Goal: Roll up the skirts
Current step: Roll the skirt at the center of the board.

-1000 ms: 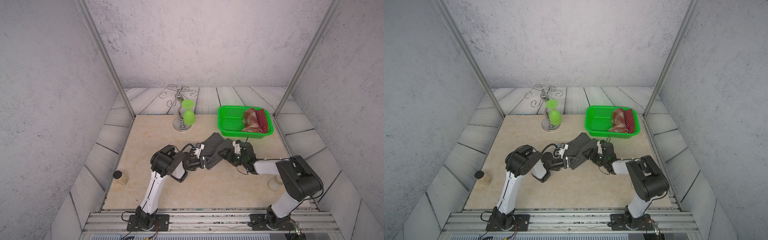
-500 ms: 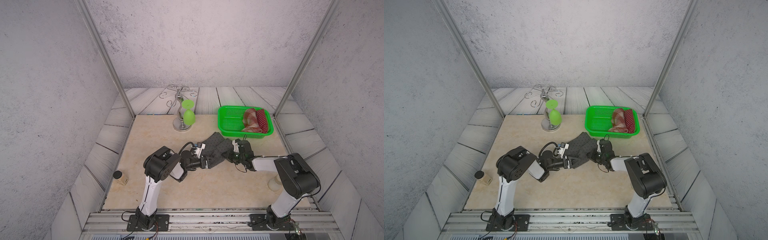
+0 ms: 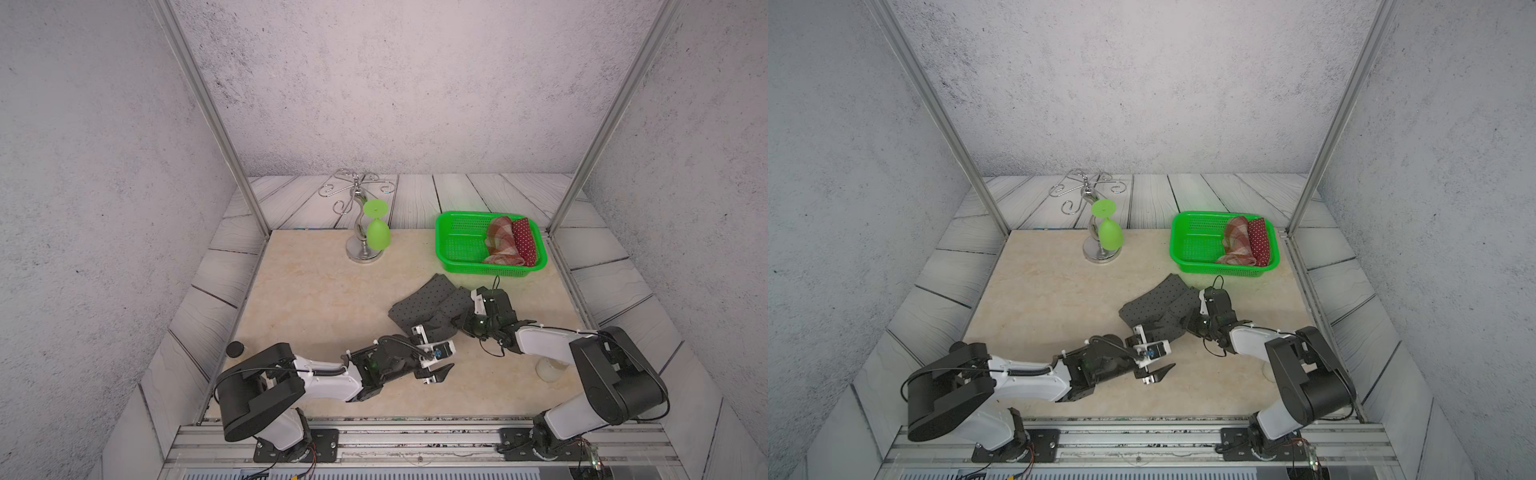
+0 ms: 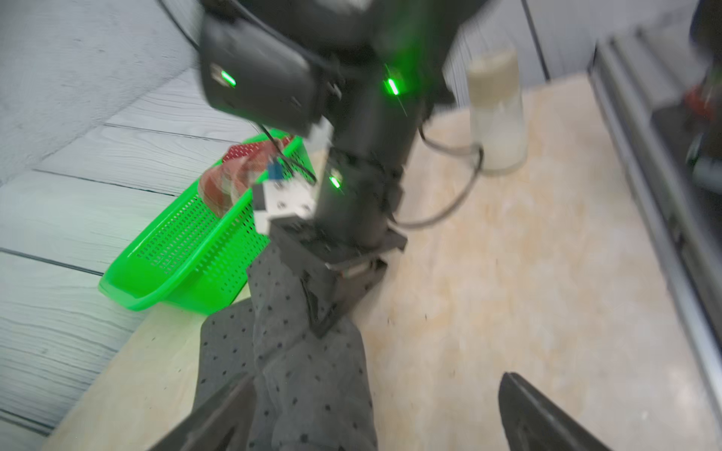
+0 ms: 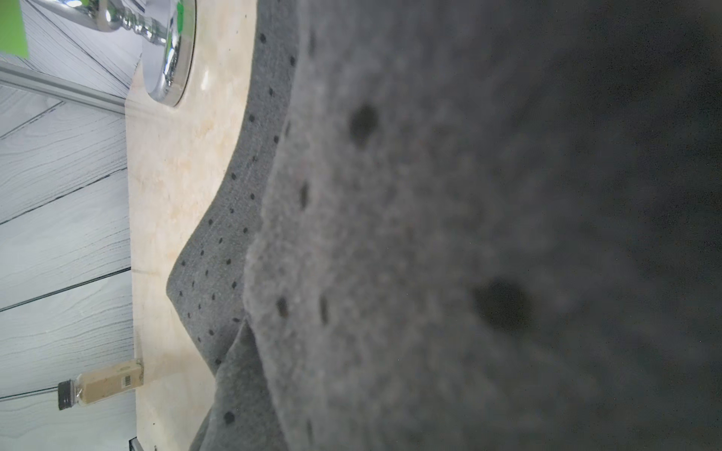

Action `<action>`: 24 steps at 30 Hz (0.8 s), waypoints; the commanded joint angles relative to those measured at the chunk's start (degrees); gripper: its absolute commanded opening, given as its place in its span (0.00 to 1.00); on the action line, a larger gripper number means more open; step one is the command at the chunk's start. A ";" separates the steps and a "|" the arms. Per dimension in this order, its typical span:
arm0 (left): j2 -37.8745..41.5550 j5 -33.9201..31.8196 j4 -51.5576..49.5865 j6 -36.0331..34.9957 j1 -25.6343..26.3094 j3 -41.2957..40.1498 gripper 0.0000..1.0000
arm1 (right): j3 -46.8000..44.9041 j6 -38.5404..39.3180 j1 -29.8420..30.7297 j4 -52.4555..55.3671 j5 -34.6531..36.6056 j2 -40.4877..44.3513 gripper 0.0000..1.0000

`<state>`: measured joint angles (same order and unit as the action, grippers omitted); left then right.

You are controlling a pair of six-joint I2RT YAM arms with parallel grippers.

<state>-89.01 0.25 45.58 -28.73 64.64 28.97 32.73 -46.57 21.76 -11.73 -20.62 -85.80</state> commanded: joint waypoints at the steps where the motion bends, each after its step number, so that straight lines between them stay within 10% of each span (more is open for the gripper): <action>1: -2.34 -8.82 2.61 -15.67 0.92 -1.65 0.99 | -1.38 1.46 0.30 3.56 -0.46 4.31 0.01; 24: -21.37 -13.68 3.78 -17.98 1.05 6.15 0.93 | -4.08 -1.17 0.06 1.03 -5.47 7.26 0.04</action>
<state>-107.79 -11.40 51.75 -44.91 66.30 35.79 29.15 -47.35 21.69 -10.92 -23.79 -81.25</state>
